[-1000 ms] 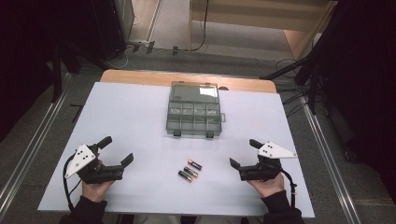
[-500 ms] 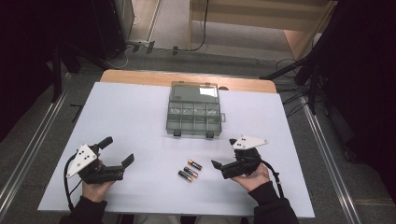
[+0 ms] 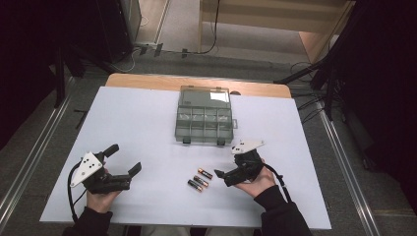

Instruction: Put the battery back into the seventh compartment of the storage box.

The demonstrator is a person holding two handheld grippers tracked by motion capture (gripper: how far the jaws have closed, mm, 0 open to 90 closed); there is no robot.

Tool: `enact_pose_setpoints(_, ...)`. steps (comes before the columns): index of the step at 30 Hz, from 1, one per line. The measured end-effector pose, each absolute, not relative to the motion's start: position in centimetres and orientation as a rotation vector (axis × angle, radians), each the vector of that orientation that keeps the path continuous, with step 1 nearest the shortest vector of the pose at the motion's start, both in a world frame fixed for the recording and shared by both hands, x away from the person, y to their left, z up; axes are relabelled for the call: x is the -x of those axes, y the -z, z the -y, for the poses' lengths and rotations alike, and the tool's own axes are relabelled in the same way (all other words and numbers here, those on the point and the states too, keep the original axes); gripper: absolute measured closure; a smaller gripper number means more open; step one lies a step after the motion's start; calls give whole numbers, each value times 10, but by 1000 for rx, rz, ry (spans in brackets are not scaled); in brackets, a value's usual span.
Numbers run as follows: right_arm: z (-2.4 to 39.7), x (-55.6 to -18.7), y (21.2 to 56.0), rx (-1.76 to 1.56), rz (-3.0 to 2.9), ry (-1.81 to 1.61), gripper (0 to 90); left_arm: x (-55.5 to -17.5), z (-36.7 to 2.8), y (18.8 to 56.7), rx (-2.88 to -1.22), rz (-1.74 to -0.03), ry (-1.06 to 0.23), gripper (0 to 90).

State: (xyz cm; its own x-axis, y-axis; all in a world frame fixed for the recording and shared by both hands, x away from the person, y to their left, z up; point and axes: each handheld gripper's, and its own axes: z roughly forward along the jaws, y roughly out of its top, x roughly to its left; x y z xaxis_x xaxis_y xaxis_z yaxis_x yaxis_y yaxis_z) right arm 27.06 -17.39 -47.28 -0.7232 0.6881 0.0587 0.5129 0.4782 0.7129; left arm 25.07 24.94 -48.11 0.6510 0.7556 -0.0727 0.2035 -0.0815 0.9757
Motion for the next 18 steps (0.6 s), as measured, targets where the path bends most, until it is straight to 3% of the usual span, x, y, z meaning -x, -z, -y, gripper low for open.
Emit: enact_pose_setpoints(18, 128, -289, 469, -983, -2678, -801, 0, -252, -249, 482, -1641, -794, -535, 0)
